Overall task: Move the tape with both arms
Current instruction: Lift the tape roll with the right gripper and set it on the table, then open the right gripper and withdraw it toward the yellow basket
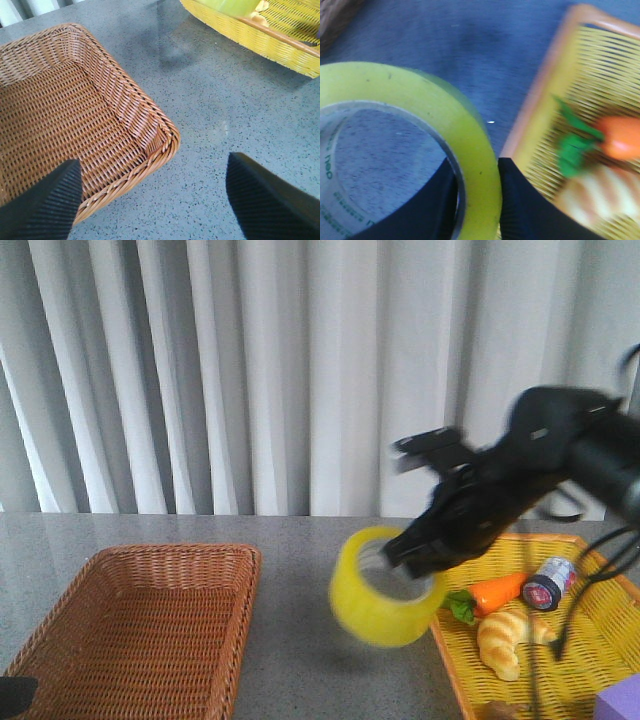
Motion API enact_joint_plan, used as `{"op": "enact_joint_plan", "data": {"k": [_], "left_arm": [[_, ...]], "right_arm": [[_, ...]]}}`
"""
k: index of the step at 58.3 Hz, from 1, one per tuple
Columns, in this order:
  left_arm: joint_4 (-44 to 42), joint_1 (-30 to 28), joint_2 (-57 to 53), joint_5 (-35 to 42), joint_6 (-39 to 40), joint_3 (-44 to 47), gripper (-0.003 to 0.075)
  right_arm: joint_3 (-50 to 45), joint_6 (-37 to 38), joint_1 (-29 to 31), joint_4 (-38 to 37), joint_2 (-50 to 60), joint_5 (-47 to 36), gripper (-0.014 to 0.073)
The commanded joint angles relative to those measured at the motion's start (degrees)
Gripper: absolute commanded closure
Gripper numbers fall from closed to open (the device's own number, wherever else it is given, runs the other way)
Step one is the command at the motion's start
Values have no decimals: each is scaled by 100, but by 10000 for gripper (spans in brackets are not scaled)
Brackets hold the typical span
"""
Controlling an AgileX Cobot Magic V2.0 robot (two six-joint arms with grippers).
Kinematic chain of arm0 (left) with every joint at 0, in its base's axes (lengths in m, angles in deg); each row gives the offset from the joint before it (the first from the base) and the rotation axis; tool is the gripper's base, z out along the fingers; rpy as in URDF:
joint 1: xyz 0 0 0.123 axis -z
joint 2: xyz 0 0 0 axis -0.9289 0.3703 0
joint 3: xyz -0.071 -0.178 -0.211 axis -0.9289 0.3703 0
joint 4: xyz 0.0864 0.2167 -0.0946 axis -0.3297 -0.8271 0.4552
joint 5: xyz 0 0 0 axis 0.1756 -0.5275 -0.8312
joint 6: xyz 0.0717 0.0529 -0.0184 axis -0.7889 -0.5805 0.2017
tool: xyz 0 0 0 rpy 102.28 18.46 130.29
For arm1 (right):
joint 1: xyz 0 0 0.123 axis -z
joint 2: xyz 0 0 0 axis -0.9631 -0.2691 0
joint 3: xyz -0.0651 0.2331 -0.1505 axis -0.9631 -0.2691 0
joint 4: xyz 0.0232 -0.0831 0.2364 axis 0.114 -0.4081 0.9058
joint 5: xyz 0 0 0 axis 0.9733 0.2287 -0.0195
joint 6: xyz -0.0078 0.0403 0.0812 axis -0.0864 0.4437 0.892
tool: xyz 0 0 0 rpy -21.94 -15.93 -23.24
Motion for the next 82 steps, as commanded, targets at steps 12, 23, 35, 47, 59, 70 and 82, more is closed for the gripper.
{"op": "enact_joint_plan", "data": {"k": [12, 23, 35, 47, 59, 70, 82], "left_arm": [[120, 35, -20, 345, 7, -202, 144], [120, 35, -20, 345, 7, -202, 144], [120, 35, -20, 345, 7, -202, 144], [120, 35, -20, 345, 7, -202, 144], [120, 35, -20, 345, 7, -202, 144], [120, 35, -20, 368, 7, -202, 144], [236, 35, -20, 621, 22, -202, 144]], "right_arm": [[282, 86, -857, -831, -617, -353, 446], [282, 127, -952, -929, -900, -561, 438], [407, 252, -946, -948, -886, -558, 330], [721, 387, -900, -845, -379, -330, 205], [550, 614, -525, -603, 548, -35, 207], [-802, 598, -249, -486, 1719, -850, 214], [-2893, 623, -249, -389, 3251, -1921, 214]]}}
